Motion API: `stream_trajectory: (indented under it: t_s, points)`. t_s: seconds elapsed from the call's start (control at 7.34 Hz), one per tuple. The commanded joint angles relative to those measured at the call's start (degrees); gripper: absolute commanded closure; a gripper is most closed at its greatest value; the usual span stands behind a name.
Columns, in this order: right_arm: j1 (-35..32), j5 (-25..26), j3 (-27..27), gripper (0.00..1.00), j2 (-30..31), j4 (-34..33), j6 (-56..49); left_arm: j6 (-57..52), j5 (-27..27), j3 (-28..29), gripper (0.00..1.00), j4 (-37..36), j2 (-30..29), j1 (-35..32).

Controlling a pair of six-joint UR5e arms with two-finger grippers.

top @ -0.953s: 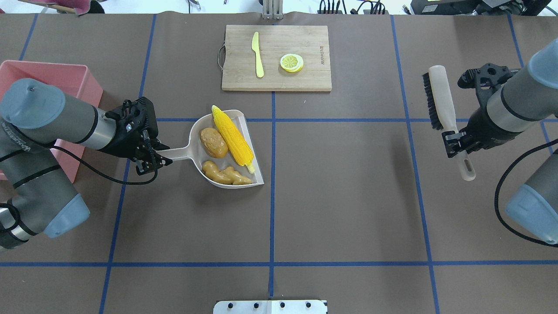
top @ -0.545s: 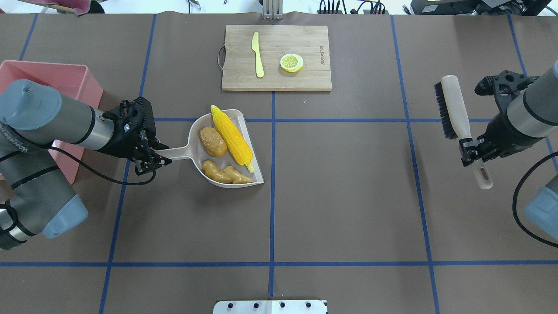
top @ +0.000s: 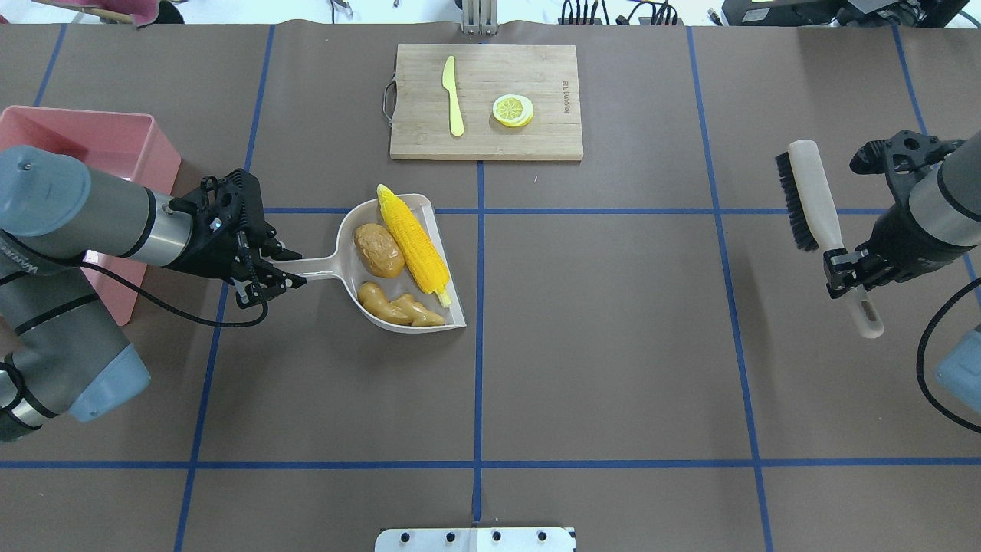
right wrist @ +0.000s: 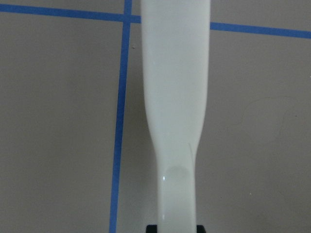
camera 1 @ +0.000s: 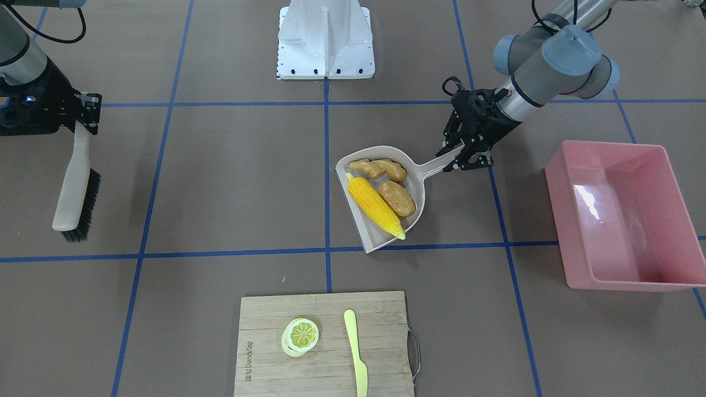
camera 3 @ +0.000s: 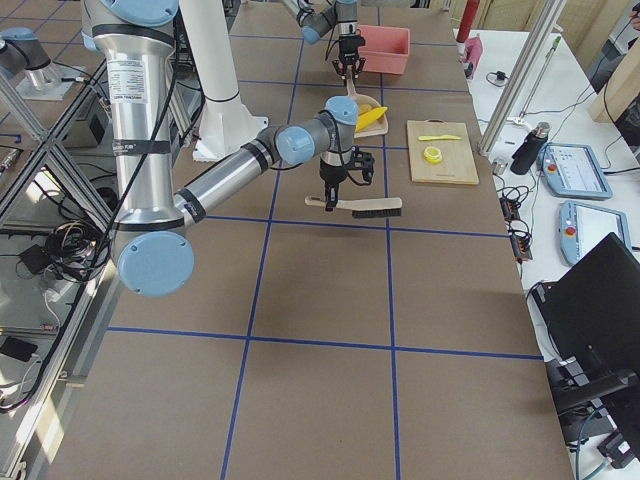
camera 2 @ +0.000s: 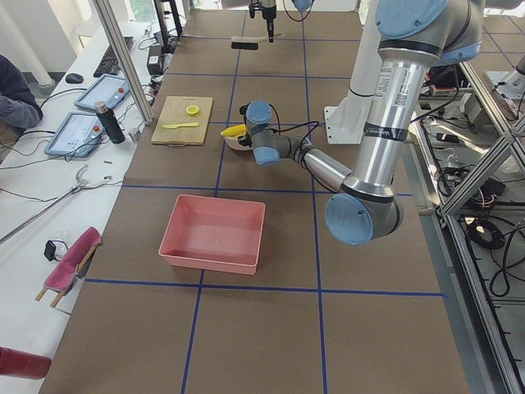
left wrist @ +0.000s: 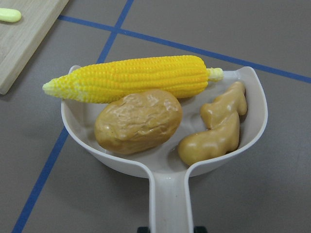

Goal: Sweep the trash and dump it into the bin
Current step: 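Carry the brush back with the right gripper while the left holds the dustpan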

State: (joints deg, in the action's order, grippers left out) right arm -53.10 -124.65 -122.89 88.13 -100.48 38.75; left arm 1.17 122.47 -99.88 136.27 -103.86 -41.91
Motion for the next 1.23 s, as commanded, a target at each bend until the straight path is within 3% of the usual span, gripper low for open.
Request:
stream_trajectory:
  t_s: [0.0, 0.82, 0.95, 1.09]
  points:
    - [-1.1, -1.7, 0.9, 1.0, 0.2, 0.0, -2.4, 1.3, 0.0, 0.2, 1.0, 3.5, 0.1, 0.0]
    - [-1.9, -3.1, 5.2, 1.0, 3.6, 6.3, -6.9, 1.1, -1.3, 3.2, 1.0, 3.7, 0.8, 0.5]
    - [-1.9, -3.3, 5.5, 1.0, 3.5, 6.6, -6.8, 1.1, -1.4, 3.5, 0.94, 3.6, 0.8, 0.5]
    - [-1.8, -3.3, 5.6, 1.0, 3.2, 6.5, -6.6, 1.0, -1.4, 3.9, 0.79, 3.7, 0.8, 0.8]
